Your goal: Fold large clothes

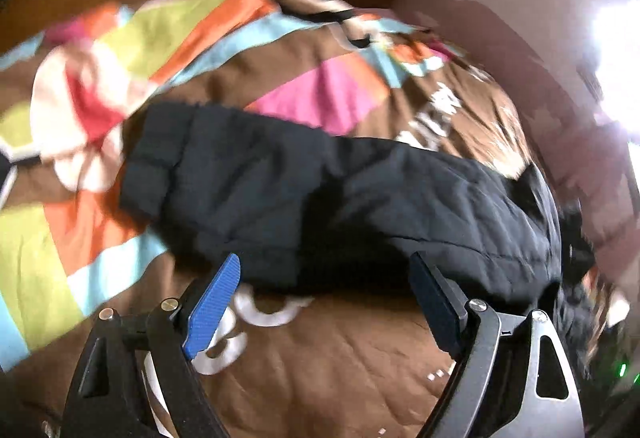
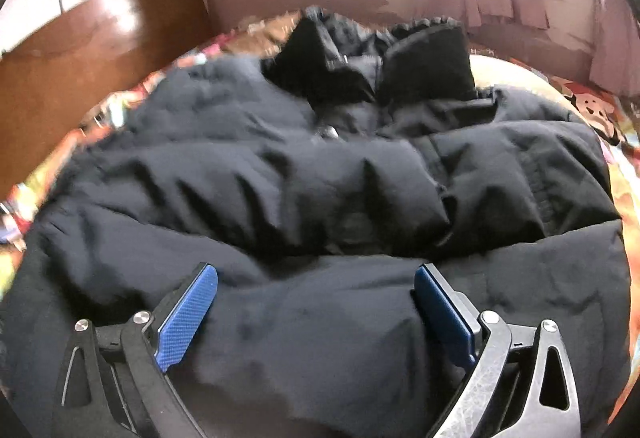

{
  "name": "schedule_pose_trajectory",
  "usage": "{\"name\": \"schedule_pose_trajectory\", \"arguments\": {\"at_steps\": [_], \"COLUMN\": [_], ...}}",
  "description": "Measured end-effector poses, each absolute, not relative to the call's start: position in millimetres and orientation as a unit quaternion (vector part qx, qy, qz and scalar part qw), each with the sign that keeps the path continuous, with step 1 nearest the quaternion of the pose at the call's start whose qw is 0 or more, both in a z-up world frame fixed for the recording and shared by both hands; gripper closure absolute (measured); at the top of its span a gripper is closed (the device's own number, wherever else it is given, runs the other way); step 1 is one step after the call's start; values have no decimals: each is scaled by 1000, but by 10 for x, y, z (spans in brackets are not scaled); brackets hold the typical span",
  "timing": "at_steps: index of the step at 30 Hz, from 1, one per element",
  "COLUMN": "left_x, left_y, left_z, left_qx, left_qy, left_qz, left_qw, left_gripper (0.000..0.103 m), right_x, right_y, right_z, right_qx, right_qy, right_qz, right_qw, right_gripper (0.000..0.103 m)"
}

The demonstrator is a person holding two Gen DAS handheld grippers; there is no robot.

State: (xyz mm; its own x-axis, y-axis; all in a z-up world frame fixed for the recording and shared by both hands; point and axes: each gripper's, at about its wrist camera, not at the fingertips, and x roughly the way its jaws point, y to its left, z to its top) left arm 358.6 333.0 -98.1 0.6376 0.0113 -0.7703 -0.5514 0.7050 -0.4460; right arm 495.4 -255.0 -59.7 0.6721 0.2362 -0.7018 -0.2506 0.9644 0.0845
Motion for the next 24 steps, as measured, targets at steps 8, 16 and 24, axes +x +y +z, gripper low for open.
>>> {"name": "schedule_pose_trajectory", "arguments": {"at_steps": [8, 16, 24], "left_x": [3541, 3421, 3418], "left_y": [3671, 3900, 3979], "left_z": [-1378, -1613, -1682], "left_qx": [-450, -523, -500], "left_qy": [393, 374, 379], "left_qz": [195, 207, 257], "left_qw": [778, 737, 735], "left_gripper": [21, 21, 58], "right_x": [5050, 5345, 5326], "right_y": [-1883, -1288, -1152], "right_z": [-223, -473, -852], "right_qx": [20, 16, -30], "right_qy": [325, 354, 368], "right_qz": [170, 174, 151], "right_qw": [930, 919, 917], "right_gripper": [4, 4, 1]}}
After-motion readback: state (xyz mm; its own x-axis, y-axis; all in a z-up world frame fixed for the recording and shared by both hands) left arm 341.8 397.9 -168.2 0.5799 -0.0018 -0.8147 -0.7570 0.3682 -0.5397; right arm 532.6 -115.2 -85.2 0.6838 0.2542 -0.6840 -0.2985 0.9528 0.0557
